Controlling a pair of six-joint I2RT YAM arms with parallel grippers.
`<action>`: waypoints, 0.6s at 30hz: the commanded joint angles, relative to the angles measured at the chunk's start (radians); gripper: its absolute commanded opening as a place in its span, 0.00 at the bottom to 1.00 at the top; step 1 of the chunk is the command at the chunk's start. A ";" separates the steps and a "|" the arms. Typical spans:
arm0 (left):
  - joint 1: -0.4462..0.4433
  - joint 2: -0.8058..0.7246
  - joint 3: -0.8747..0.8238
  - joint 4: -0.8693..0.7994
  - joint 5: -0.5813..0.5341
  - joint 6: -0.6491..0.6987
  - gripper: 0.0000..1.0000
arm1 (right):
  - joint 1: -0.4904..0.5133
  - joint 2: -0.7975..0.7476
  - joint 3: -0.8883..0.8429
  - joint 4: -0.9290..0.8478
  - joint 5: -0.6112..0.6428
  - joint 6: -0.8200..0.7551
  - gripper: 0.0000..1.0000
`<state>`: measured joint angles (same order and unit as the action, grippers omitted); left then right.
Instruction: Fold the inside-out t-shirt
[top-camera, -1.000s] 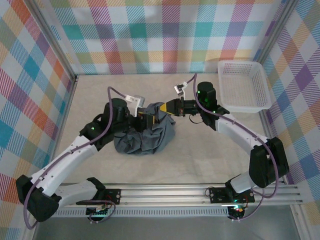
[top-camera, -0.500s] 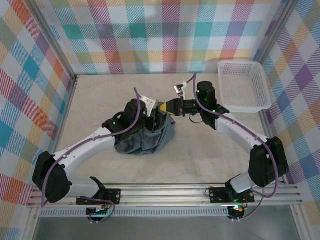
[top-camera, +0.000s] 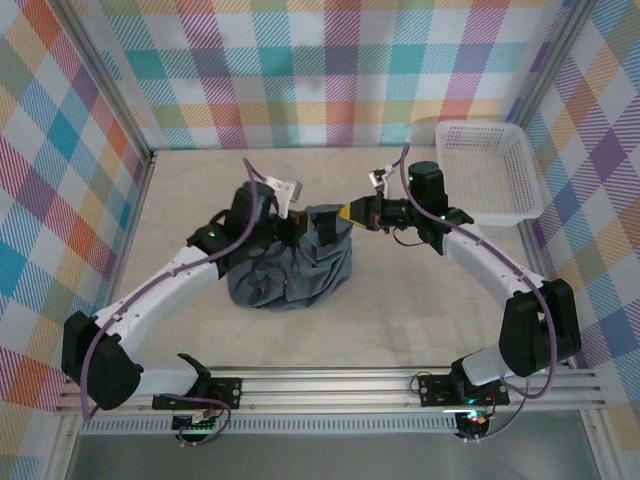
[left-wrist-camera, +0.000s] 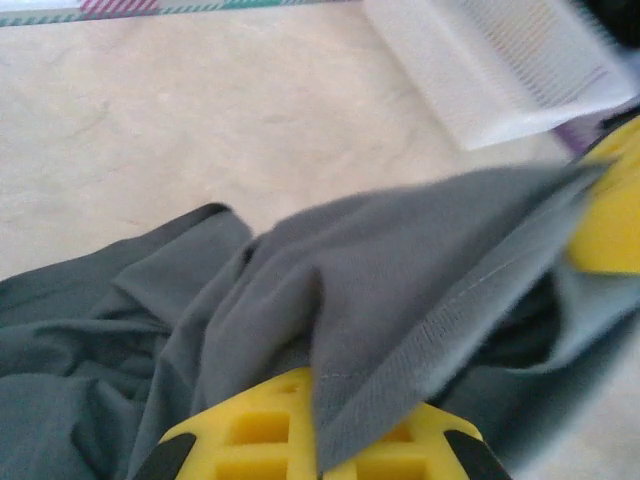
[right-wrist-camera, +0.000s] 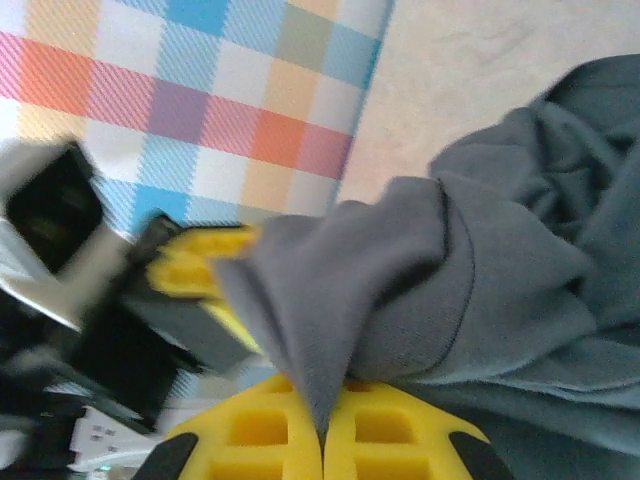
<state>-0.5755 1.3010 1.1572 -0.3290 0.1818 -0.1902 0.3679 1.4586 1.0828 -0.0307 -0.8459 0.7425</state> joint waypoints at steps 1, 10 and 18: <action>0.111 0.032 0.158 -0.237 0.345 -0.118 0.00 | -0.029 0.054 0.060 -0.216 0.017 -0.258 0.07; 0.124 0.155 0.333 -0.415 0.444 -0.114 0.00 | 0.061 -0.204 -0.033 -0.165 0.352 -0.372 0.49; 0.124 0.185 0.355 -0.416 0.440 -0.123 0.00 | 0.388 -0.268 -0.104 0.003 0.874 -0.734 0.48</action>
<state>-0.4534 1.4845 1.4734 -0.7094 0.6018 -0.3000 0.7284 1.1313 0.9585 -0.0925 -0.2344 0.1967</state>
